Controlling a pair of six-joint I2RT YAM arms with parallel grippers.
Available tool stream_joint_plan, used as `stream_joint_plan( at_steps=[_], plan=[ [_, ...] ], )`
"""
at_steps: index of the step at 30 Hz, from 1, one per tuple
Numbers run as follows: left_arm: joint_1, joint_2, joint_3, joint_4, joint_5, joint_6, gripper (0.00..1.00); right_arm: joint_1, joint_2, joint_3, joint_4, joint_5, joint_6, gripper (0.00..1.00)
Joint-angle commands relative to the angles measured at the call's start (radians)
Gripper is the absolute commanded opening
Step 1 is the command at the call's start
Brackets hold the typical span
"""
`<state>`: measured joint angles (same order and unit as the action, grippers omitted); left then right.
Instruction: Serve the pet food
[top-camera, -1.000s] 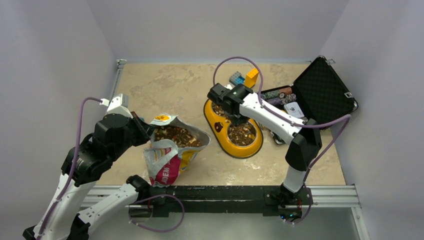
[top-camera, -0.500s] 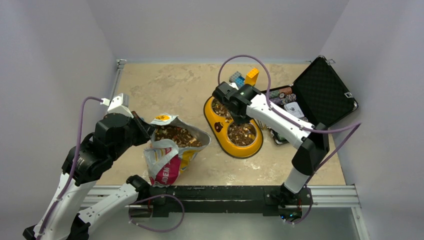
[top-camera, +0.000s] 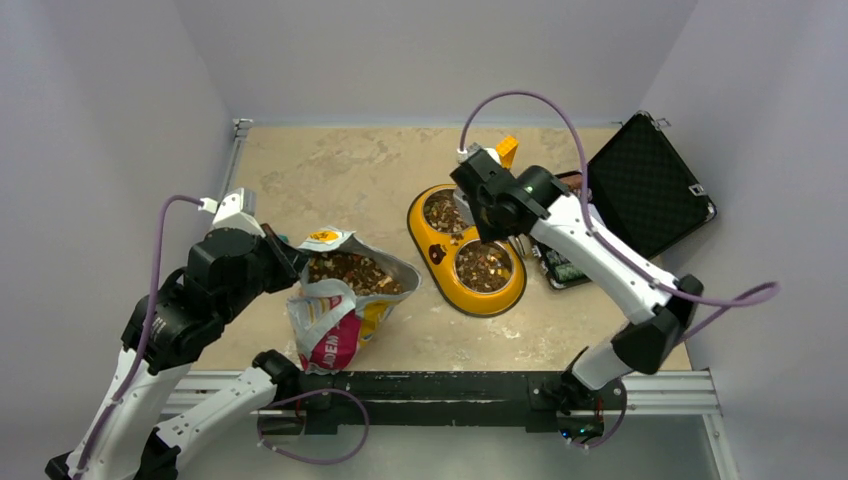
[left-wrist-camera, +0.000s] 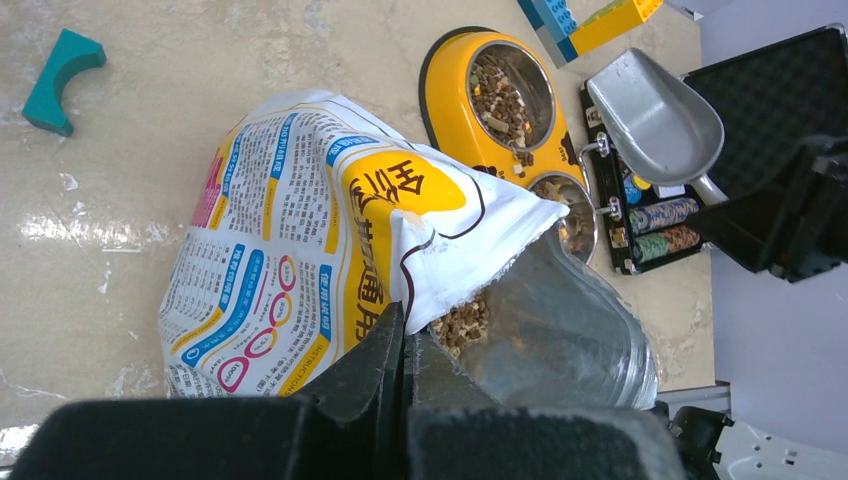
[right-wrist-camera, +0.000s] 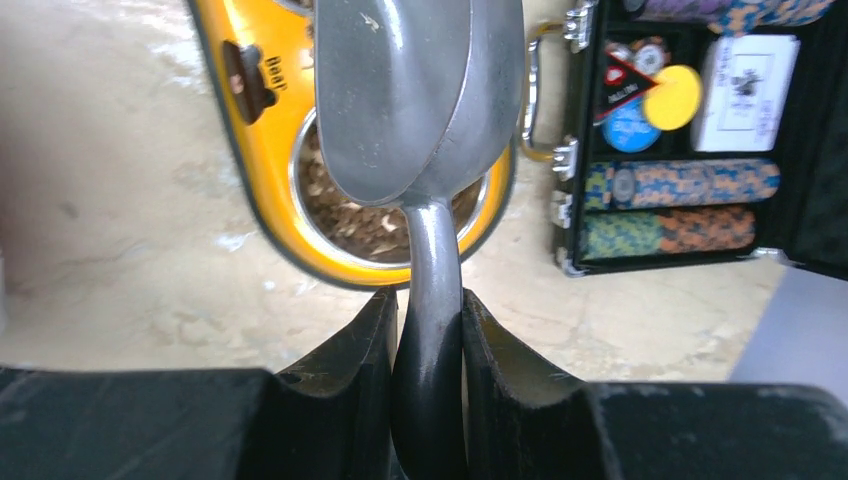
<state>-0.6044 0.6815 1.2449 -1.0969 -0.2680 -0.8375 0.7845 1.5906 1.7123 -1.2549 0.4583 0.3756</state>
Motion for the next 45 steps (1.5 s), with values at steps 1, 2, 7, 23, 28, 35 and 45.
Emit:
stream_joint_plan(
  at_steps=[1, 2, 7, 23, 28, 35, 45],
  plan=[
    [-0.002, -0.056, 0.038, 0.059, -0.015, -0.015, 0.00, 0.010, -0.180, -0.164, 0.147, -0.199, 0.069, 0.00],
    [-0.001, -0.058, 0.041, 0.052, -0.019, -0.013, 0.00, 0.011, -0.229, -0.221, 0.195, -0.248, 0.081, 0.00],
    [-0.002, -0.059, 0.059, 0.039, -0.026, 0.006, 0.00, 0.023, -0.423, -0.472, 0.418, -0.446, 0.163, 0.00],
    [-0.001, -0.066, 0.075, 0.008, -0.029, 0.035, 0.00, 0.201, -0.310, -0.571, 0.669, -0.495, 0.318, 0.00],
    [-0.002, -0.074, 0.093, 0.000, -0.047, 0.050, 0.00, 0.221, -0.263, -0.587, 0.685, -0.464, 0.347, 0.00],
    [-0.002, -0.065, 0.120, -0.022, -0.029, 0.073, 0.00, 0.234, -0.225, -0.647, 0.729, -0.479, 0.347, 0.00],
    [-0.001, -0.053, 0.145, -0.057, -0.025, 0.083, 0.00, 0.238, -0.129, -0.648, 0.675, -0.427, 0.369, 0.00]
  ],
)
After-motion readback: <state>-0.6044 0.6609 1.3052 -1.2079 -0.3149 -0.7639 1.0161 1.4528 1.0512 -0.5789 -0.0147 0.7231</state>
